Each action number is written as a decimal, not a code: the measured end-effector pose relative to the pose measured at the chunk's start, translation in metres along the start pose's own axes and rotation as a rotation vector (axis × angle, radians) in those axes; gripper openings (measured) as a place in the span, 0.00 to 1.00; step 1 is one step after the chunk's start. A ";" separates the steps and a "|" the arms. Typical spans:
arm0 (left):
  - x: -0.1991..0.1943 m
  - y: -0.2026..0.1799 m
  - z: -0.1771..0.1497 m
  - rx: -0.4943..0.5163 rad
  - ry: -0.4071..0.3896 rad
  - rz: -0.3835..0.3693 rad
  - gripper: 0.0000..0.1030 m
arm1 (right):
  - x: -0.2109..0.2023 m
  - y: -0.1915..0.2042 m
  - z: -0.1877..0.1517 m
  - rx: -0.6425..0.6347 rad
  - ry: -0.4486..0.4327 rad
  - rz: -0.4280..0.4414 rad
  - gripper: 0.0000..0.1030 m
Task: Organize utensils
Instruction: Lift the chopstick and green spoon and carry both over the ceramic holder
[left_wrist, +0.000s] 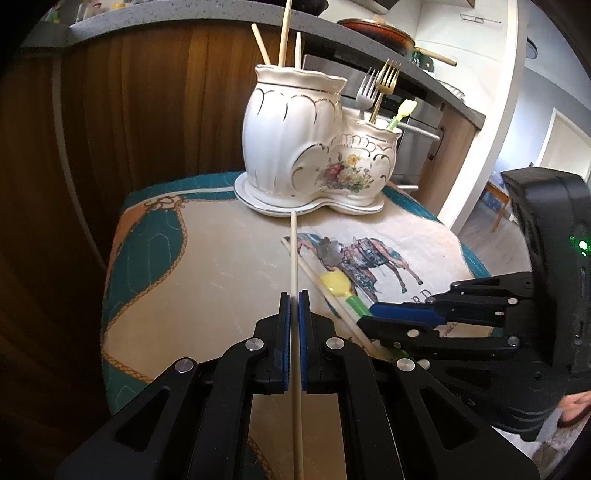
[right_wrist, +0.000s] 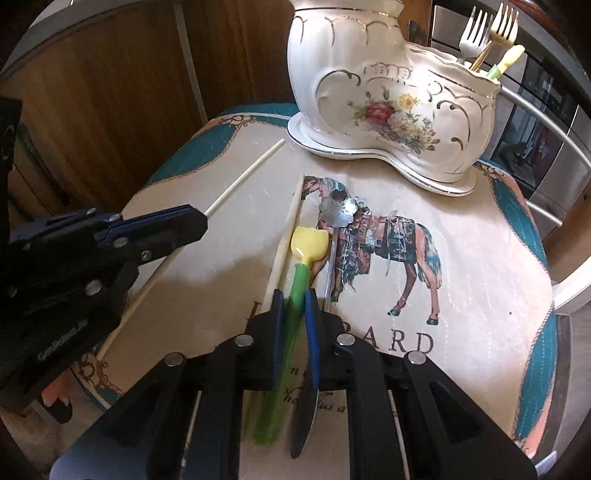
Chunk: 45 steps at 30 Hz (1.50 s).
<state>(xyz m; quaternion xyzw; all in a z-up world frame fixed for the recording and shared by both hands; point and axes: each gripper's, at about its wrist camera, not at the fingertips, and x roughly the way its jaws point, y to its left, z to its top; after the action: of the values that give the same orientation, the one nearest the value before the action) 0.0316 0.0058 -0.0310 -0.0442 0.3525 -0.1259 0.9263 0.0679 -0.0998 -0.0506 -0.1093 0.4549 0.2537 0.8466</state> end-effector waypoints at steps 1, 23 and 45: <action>-0.001 0.000 0.000 0.000 -0.003 -0.001 0.05 | -0.001 -0.001 -0.001 0.009 -0.008 0.002 0.10; -0.058 -0.016 0.059 0.054 -0.309 -0.042 0.05 | -0.105 -0.068 0.025 0.143 -0.616 0.095 0.09; 0.008 -0.015 0.203 0.027 -0.594 -0.072 0.05 | -0.064 -0.140 0.123 0.243 -0.789 0.152 0.09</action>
<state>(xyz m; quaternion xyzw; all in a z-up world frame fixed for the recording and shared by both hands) 0.1691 -0.0127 0.1179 -0.0791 0.0626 -0.1450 0.9843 0.2009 -0.1881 0.0649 0.1310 0.1292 0.2823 0.9415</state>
